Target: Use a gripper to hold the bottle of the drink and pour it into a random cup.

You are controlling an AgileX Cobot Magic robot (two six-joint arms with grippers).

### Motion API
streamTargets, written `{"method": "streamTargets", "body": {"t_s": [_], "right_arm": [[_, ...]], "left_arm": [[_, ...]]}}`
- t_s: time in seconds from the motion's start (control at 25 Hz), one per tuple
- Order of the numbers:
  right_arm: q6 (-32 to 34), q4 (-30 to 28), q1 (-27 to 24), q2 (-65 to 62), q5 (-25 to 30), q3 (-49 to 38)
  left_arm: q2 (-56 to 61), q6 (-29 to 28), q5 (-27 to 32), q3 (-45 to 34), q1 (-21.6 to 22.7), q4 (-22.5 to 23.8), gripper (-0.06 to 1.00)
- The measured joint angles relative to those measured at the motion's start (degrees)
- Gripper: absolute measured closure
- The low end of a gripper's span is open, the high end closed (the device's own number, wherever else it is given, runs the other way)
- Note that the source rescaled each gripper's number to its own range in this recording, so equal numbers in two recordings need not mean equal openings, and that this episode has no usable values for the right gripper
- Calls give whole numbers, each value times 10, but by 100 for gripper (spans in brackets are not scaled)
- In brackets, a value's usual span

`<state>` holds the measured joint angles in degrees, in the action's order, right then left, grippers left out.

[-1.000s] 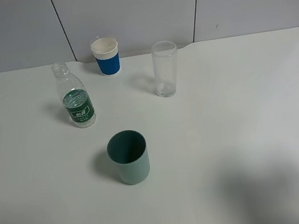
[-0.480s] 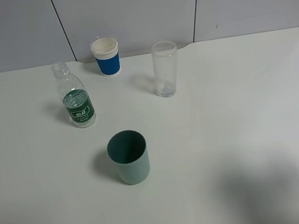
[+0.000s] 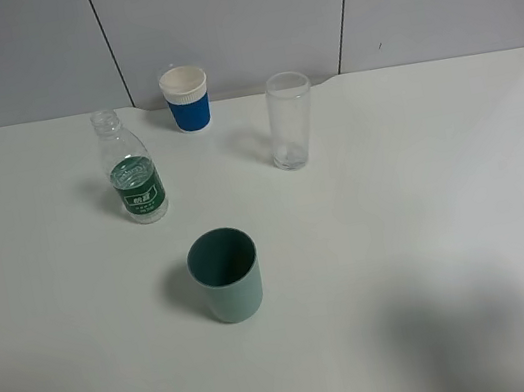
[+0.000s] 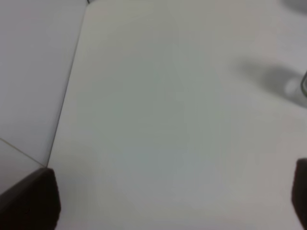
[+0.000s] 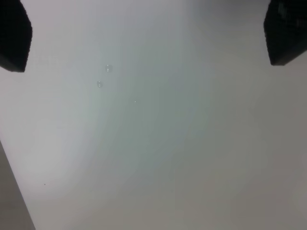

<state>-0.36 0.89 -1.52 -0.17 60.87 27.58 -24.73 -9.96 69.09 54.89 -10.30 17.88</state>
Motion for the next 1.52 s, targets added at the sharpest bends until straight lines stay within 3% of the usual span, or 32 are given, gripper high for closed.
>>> {"method": "streamTargets", "body": {"t_s": [0.48, 0.64, 0.84, 1.0, 1.2, 1.52], "right_arm": [[0, 0, 0, 0, 0, 0], [0, 0, 0, 0, 0, 0], [0, 0, 0, 0, 0, 0], [0, 0, 0, 0, 0, 0], [0, 0, 0, 0, 0, 0], [0, 0, 0, 0, 0, 0]], "left_arm": [[102, -30, 6, -57, 2, 17, -2], [131, -37, -1, -79, 45, 13, -2], [149, 22, -8, -90, 129, -52, -2], [161, 83, -30, -110, 166, -124, -2], [197, 107, -59, -164, 176, -162, -2], [248, 108, -59, -214, 176, -166, -2]]}}
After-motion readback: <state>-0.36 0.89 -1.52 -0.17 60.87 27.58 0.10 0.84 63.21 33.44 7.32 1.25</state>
